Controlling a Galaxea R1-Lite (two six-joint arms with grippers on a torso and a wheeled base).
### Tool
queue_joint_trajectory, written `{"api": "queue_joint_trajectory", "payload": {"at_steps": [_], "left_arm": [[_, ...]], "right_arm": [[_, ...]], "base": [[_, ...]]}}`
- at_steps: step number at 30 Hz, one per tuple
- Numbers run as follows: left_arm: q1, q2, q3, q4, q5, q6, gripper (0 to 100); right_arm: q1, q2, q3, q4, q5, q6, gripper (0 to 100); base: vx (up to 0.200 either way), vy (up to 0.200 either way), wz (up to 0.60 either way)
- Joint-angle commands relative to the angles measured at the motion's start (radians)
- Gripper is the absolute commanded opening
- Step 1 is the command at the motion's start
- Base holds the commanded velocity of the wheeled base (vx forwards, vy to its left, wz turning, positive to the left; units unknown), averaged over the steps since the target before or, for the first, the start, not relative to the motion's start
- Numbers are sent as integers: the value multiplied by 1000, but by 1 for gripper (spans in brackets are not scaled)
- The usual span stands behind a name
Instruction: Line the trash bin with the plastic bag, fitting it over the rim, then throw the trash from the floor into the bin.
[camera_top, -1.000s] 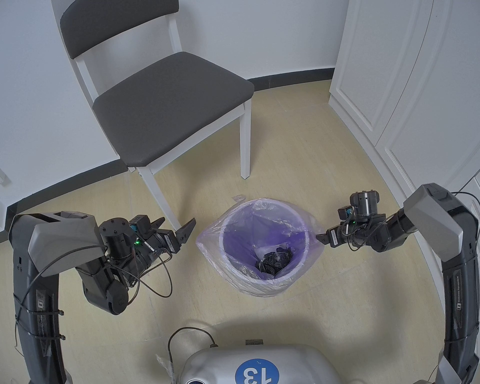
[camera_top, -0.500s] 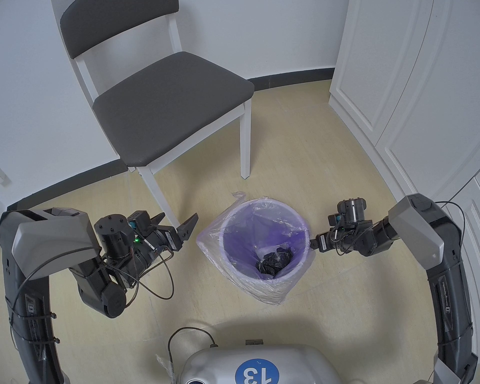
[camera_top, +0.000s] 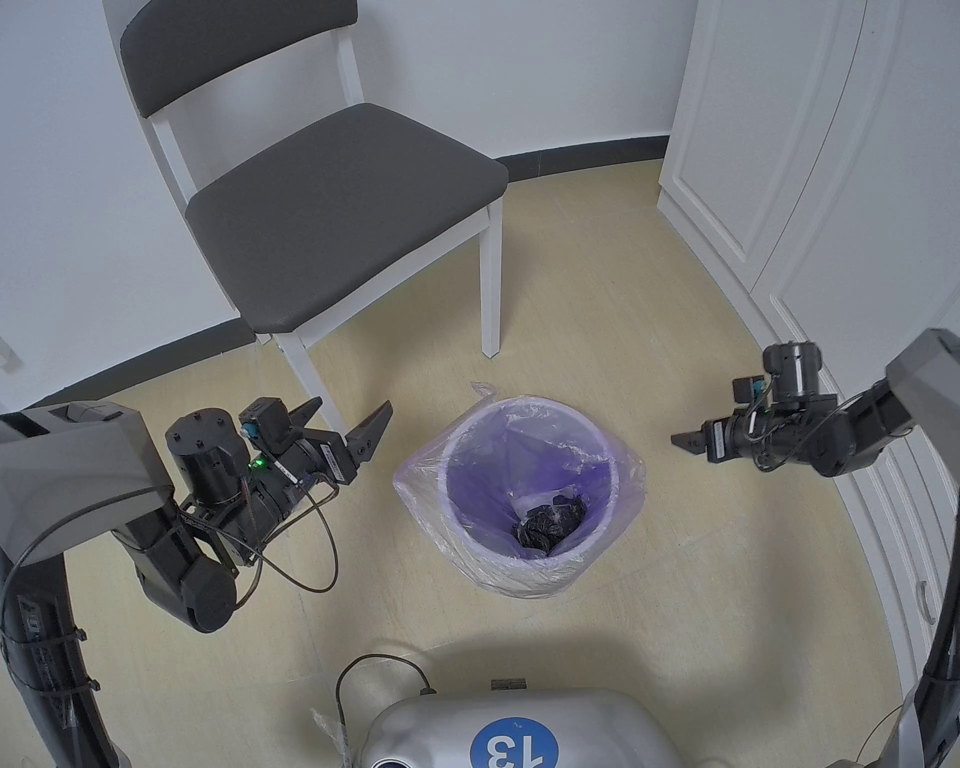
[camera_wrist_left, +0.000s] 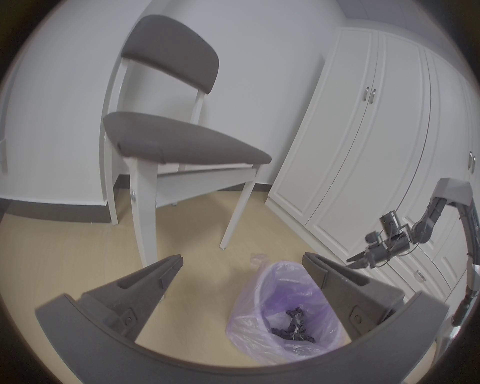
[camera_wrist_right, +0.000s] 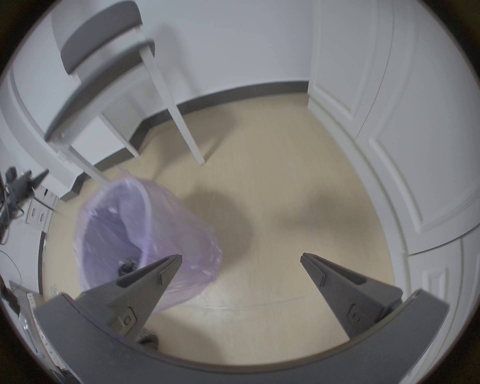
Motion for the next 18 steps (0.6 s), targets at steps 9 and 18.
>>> {"api": "queue_joint_trajectory", "payload": {"at_steps": [9, 18], "left_arm": [[71, -687, 220, 93, 67, 101, 100], [190, -1311, 349, 601, 58, 96, 100]], "right_arm": [[-19, -973, 578, -290, -33, 77, 100], [-31, -1605, 877, -138, -31, 91, 100]], "base": [[0, 0, 0], [0, 0, 0]]}}
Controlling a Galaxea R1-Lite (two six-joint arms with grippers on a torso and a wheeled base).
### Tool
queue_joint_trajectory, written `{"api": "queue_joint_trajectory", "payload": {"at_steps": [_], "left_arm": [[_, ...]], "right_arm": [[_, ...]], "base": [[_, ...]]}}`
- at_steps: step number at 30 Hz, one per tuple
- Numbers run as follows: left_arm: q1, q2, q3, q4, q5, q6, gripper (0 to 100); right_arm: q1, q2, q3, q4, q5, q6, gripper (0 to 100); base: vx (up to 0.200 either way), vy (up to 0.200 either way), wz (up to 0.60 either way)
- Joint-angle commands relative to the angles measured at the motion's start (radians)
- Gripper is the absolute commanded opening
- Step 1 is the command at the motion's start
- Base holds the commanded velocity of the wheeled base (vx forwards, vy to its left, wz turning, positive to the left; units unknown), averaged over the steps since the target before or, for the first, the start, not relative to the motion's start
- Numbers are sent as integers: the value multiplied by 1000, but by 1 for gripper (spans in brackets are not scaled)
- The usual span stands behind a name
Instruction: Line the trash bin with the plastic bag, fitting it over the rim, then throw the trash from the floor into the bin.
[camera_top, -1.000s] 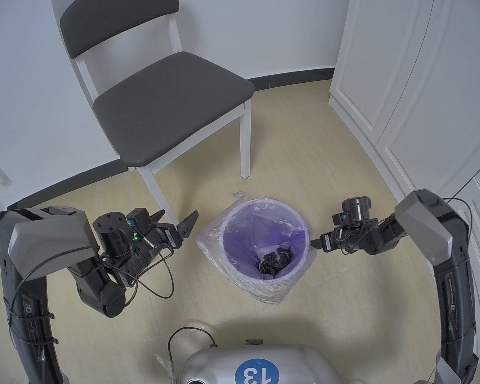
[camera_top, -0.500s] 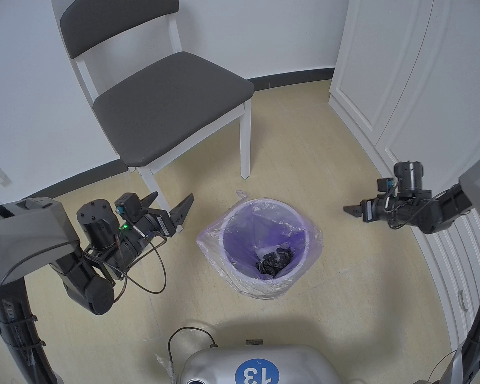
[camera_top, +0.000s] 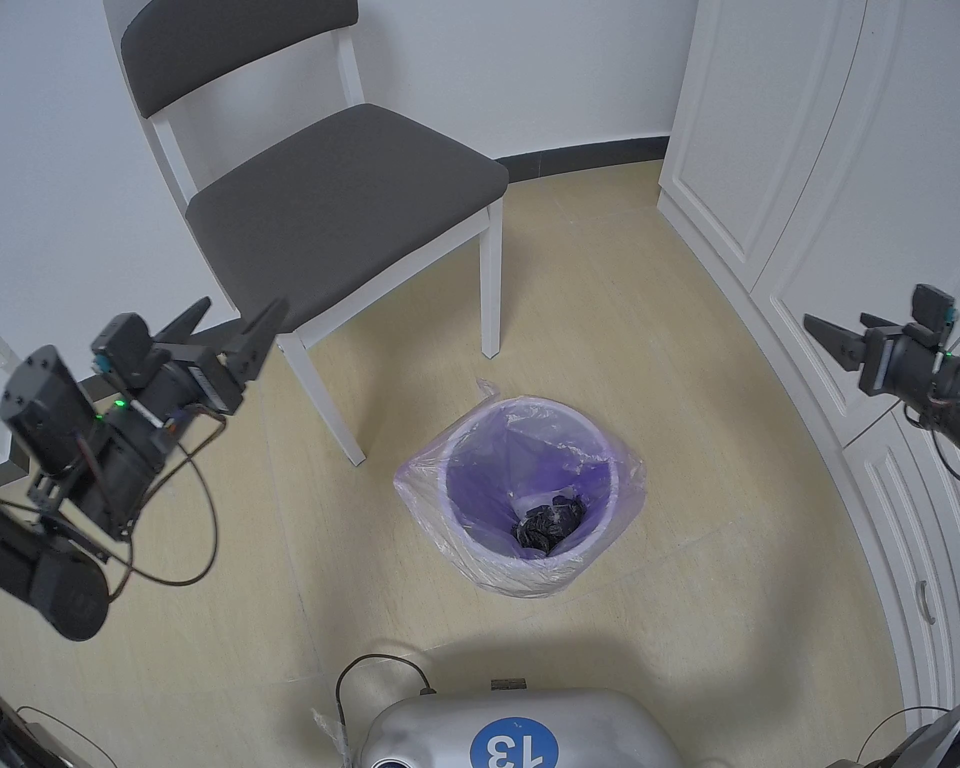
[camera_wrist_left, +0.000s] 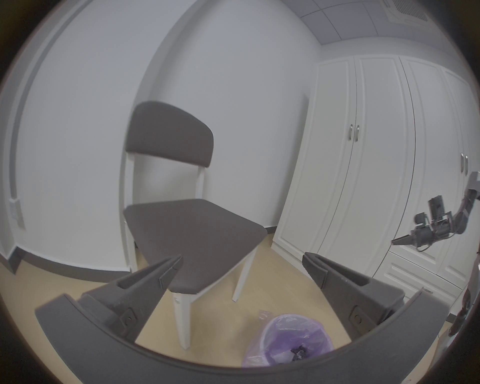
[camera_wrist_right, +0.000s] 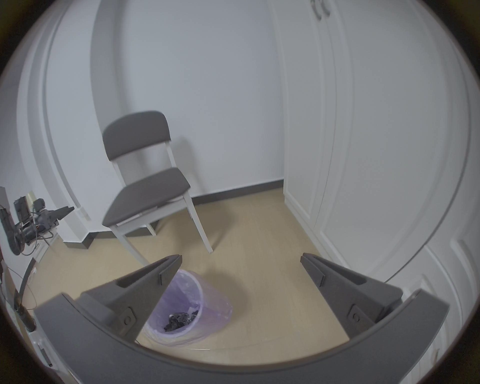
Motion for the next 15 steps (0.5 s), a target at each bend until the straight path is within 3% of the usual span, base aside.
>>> {"api": "queue_joint_trajectory", "payload": {"at_steps": [1, 2, 3, 8, 11, 15], "left_arm": [[125, -796, 178, 489, 16, 24, 100], [125, -796, 178, 489, 16, 24, 100], [122, -948, 186, 661, 17, 25, 100], [158, -1224, 166, 1007, 17, 25, 100], [238, -1350, 171, 1141, 7, 13, 100], [250, -1491, 195, 1265, -19, 15, 100]], "right_arm": [[-23, -805, 393, 73, -11, 38, 100], [-23, -805, 393, 73, -11, 38, 100], [-52, -924, 434, 134, 9, 93, 100], [-85, -1148, 491, 289, 124, 146, 100], [-74, -1246, 486, 427, 135, 149, 100], [-69, -1290, 515, 501, 151, 133, 100]], "base": [[0, 0, 0], [0, 0, 0], [0, 0, 0], [0, 0, 0], [0, 0, 0], [0, 0, 0]]}}
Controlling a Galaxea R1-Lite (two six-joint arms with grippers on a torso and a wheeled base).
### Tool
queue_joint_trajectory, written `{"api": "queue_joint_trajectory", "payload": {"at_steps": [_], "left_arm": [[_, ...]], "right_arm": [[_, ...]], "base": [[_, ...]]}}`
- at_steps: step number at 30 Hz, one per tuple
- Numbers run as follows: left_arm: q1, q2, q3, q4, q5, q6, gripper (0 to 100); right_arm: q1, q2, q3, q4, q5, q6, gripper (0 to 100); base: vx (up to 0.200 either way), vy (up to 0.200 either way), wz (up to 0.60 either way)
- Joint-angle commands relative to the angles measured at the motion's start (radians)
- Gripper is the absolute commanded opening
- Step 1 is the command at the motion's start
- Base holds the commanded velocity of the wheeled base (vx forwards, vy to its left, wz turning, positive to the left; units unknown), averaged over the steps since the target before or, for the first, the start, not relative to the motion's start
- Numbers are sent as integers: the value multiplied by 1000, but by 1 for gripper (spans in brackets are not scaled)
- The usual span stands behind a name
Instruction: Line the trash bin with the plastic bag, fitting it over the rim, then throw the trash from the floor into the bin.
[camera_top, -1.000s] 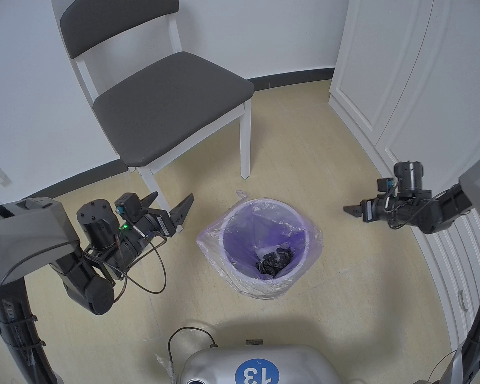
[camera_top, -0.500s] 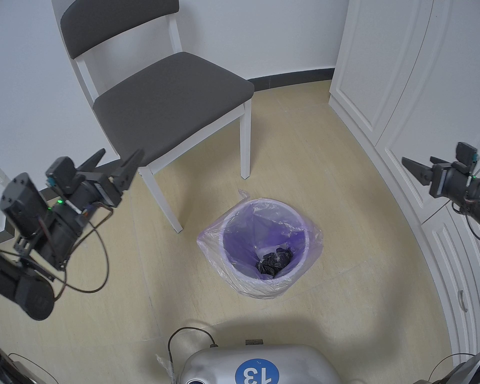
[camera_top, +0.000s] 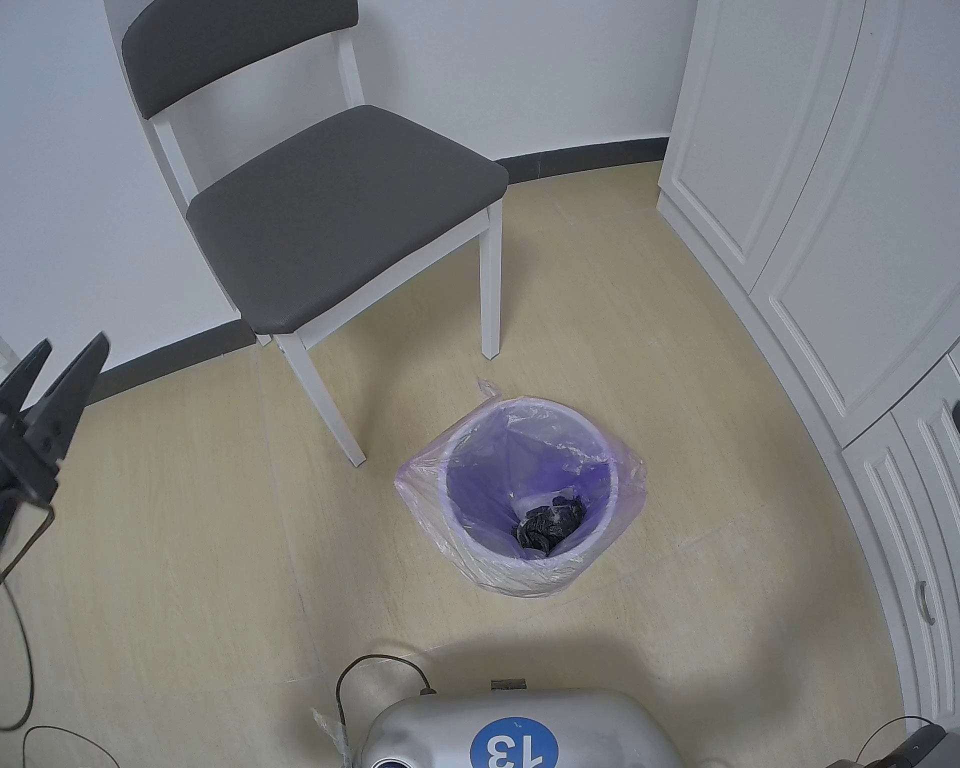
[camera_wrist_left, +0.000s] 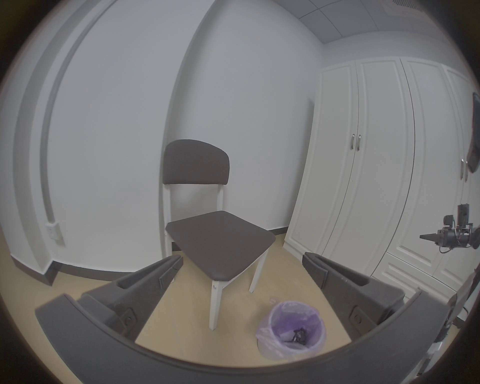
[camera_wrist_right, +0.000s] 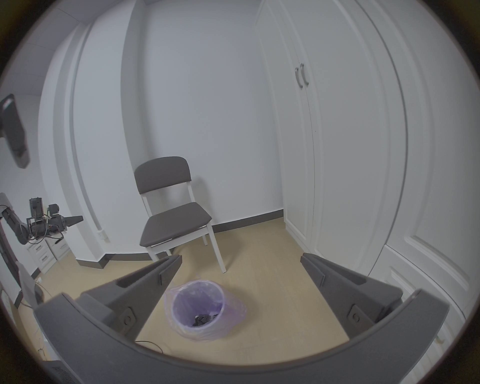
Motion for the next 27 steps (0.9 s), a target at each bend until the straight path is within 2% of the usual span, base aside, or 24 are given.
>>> {"api": "queue_joint_trajectory", "payload": {"at_steps": [1, 2, 4, 6, 9, 10, 12, 14, 17, 18, 20, 22, 24, 25, 26, 27], "left_arm": [[144, -765, 84, 601, -25, 2, 100], [132, -802, 93, 659, 18, 11, 100], [132, -802, 107, 660, 127, 10, 100], [132, -802, 151, 663, 192, 14, 100], [134, -802, 242, 656, 224, 39, 100], [132, -802, 351, 642, 252, 74, 100], [131, -809, 354, 657, 291, 63, 100], [126, -814, 348, 683, 296, 82, 100], [121, -820, 345, 699, 252, 106, 100], [121, -820, 345, 699, 249, 99, 100], [121, -820, 345, 700, 236, 63, 100], [121, -820, 343, 706, 218, 43, 100], [121, -820, 340, 726, 161, 54, 100], [121, -820, 340, 728, 158, 53, 100], [121, -820, 349, 736, 118, 62, 100], [121, -820, 349, 734, 117, 62, 100]], "right_arm": [[-35, -601, 216, 304, 92, 58, 100], [-33, -601, 260, 297, 90, 58, 100], [-35, -601, 316, 295, 87, 29, 100], [-33, -601, 365, 309, 86, -28, 100], [-35, -601, 365, 355, 69, -74, 100], [-35, -601, 365, 367, 24, -80, 100], [-35, -601, 365, 364, -40, -78, 100], [-35, -601, 363, 367, -131, -72, 100], [-33, -601, 357, 379, -272, -88, 100], [-33, -601, 354, 389, -284, -92, 100], [-33, -601, 348, 412, -273, -97, 100], [-33, -601, 334, 442, -206, -95, 100], [-33, -601, 323, 479, -89, -98, 100], [-31, -601, 323, 481, -82, -98, 100], [-31, -591, 320, 484, -26, -92, 100], [-31, -589, 320, 484, -20, -92, 100]], "base": [[0, 0, 0], [0, 0, 0], [0, 0, 0], [0, 0, 0], [0, 0, 0], [0, 0, 0], [0, 0, 0], [0, 0, 0], [0, 0, 0], [0, 0, 0], [0, 0, 0], [0, 0, 0], [0, 0, 0], [0, 0, 0], [0, 0, 0], [0, 0, 0]]}}
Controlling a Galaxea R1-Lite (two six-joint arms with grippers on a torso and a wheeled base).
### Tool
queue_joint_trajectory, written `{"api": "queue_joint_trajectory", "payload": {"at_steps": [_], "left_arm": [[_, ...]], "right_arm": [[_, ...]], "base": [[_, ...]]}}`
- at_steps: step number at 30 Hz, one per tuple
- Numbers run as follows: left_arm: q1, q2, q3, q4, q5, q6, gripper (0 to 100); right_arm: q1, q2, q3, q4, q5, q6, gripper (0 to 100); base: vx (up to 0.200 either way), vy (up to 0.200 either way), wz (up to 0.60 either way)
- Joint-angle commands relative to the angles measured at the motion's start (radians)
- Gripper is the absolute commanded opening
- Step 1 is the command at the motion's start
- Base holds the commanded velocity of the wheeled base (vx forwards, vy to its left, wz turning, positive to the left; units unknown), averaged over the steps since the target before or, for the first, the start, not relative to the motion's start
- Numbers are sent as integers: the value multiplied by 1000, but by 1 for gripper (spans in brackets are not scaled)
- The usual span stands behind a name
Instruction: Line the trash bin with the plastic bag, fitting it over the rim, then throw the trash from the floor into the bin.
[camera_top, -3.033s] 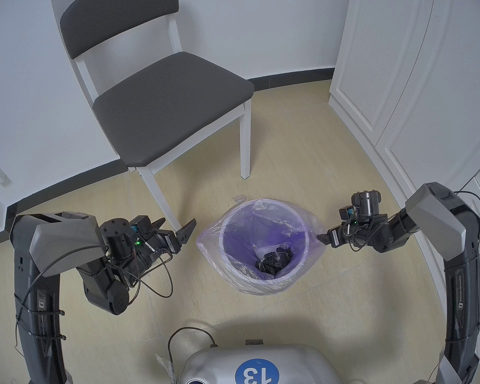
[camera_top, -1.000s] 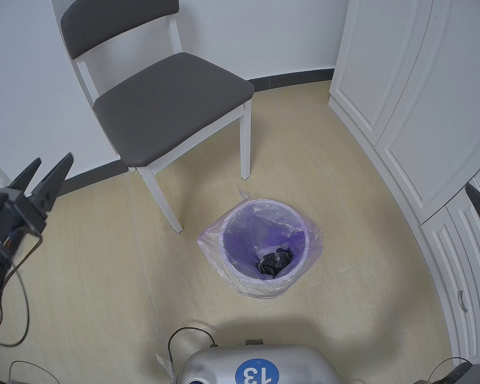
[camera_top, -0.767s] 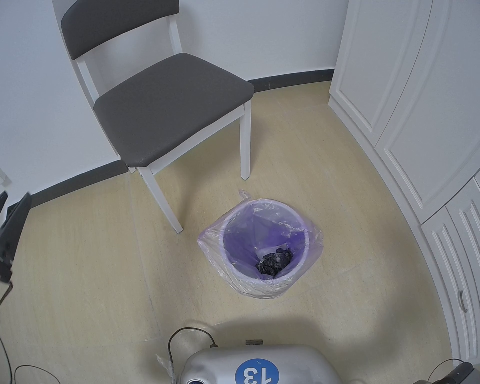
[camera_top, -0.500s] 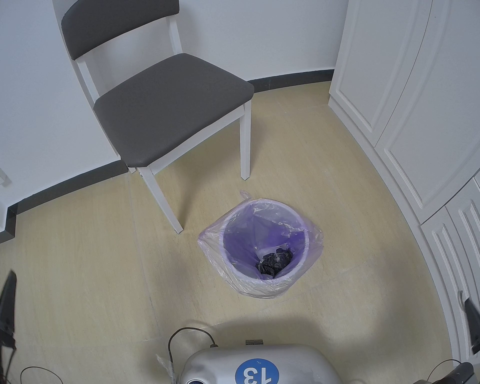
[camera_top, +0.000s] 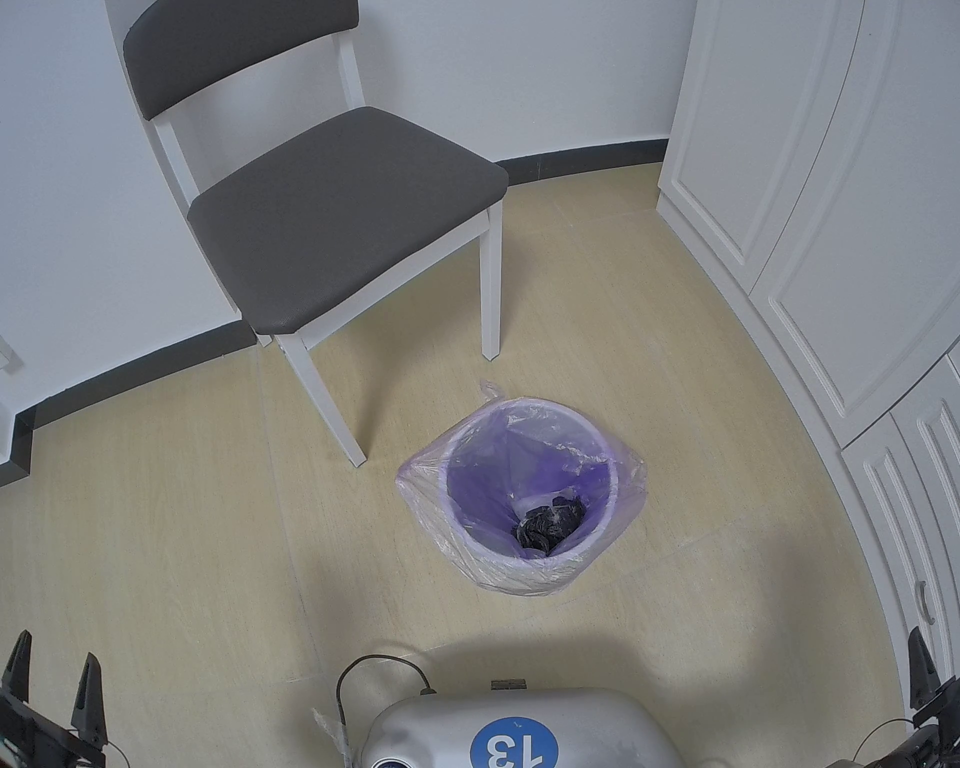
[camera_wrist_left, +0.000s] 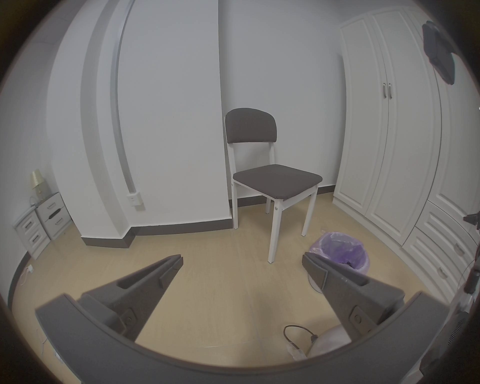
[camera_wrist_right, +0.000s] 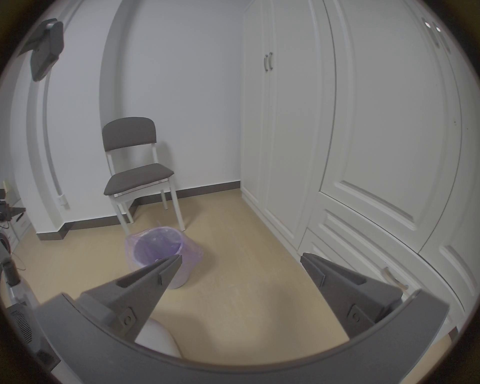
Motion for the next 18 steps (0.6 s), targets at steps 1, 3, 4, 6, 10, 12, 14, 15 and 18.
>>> {"api": "queue_joint_trajectory", "payload": {"at_steps": [1, 3, 4, 6, 10, 12, 14, 15, 18], "left_arm": [[2, -20, 13, 34, -86, -2, 100], [2, -20, 15, 33, -81, -11, 100], [2, -20, 15, 31, -81, -11, 100], [2, -20, 15, 30, -81, -11, 100], [2, -18, 16, 27, -83, -11, 100], [2, -20, 16, 27, -87, 3, 100], [2, -20, 16, 25, -87, 3, 100], [2, -20, 16, 25, -86, 3, 100], [2, -20, 16, 25, -86, 3, 100]], "right_arm": [[1, -7, -18, 61, 214, -5, 100], [-11, 8, -14, 52, 195, 1, 100], [-11, 5, -14, 52, 169, -6, 100], [-2, -12, -12, 52, 83, -11, 100], [0, -20, 26, 14, 34, -19, 100], [3, -12, 23, 23, 34, -19, 100], [7, -9, 22, 25, 34, -25, 100], [7, -7, 22, 23, 34, -23, 100], [1, -18, 25, 18, 19, 8, 100]], "base": [[0, 0, 0], [0, 0, 0], [0, 0, 0], [0, 0, 0], [0, 0, 0], [0, 0, 0], [0, 0, 0], [0, 0, 0], [0, 0, 0]]}}
